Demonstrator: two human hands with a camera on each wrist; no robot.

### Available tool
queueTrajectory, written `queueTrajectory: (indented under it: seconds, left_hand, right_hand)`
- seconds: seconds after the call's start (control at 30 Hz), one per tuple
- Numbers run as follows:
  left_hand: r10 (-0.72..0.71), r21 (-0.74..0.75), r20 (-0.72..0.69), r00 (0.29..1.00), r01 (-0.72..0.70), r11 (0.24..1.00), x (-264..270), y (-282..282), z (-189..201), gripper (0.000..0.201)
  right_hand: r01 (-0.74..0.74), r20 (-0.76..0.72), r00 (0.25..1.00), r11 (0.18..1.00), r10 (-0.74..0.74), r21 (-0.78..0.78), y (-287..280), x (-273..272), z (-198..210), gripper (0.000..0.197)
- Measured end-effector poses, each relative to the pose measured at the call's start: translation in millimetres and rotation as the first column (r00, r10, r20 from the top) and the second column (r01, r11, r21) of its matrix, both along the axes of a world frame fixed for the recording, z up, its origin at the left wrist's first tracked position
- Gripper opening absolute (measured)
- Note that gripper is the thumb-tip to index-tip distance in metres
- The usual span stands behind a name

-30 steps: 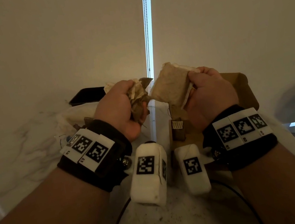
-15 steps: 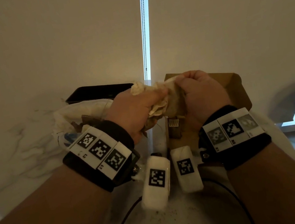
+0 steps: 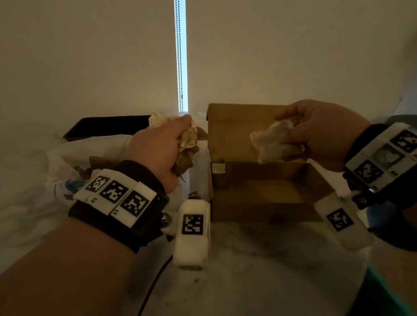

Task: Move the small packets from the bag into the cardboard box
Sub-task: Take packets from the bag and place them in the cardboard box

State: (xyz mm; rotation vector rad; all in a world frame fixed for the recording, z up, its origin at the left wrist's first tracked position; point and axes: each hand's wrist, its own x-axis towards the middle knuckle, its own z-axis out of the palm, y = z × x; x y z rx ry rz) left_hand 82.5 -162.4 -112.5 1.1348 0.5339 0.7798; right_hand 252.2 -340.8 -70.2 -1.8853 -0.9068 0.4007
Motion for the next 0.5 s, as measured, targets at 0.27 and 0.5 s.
queueTrajectory:
  seconds: [0.27, 0.5]
  left_hand:
    - [-0.003, -0.128, 0.032, 0.999, 0.007, 0.992, -1.0, 1.5, 4.6, 0.022]
    - [-0.033, -0.114, 0.066, 0.997, 0.041, 0.993, 0.0, 3.8, 4.0, 0.022]
  right_hand:
    - [0.192, 0.342, 0.940, 0.830, -0.002, -0.523, -8.3, 5.3, -18.3, 0.022]
    - [0.274, 0.537, 0.830, 0.727, 0.152, -0.630, -0.5, -10.5, -2.4, 0.023]
